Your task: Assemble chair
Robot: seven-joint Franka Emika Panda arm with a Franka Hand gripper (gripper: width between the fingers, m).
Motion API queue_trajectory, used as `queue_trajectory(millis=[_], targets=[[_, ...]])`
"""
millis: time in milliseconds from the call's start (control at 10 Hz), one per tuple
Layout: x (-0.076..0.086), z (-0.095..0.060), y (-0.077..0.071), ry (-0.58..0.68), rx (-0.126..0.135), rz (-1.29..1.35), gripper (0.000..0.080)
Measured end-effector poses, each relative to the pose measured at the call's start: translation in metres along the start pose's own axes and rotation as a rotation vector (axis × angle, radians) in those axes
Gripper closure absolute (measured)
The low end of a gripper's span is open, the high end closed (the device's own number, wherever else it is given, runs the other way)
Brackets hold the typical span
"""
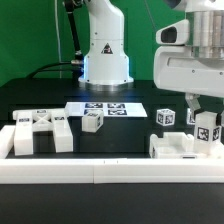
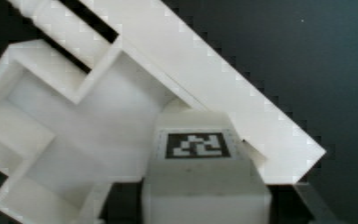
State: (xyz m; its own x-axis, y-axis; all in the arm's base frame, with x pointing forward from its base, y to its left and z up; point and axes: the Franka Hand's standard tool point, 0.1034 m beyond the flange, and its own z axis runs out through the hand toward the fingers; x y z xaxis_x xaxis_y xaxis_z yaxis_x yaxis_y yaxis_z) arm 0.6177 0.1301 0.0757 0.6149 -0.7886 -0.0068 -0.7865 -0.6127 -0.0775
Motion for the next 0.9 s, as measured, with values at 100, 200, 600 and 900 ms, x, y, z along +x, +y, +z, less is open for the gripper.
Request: queue_trajectory(millis=[100,200,600,900], targets=[[0.0001,0.0001,0.0001,-0.002,0.001,0.023,0.0508],[-0.0002,0.0003,0.0002,-0.002,0.001,-0.002,0.0508],[-0.0003,0.0008,0.0013,-0.002,-0.006,-0.264,0.0160],[0.0011,0.0008,0.0020,0.002,-0.011,-0.552,0.0151]])
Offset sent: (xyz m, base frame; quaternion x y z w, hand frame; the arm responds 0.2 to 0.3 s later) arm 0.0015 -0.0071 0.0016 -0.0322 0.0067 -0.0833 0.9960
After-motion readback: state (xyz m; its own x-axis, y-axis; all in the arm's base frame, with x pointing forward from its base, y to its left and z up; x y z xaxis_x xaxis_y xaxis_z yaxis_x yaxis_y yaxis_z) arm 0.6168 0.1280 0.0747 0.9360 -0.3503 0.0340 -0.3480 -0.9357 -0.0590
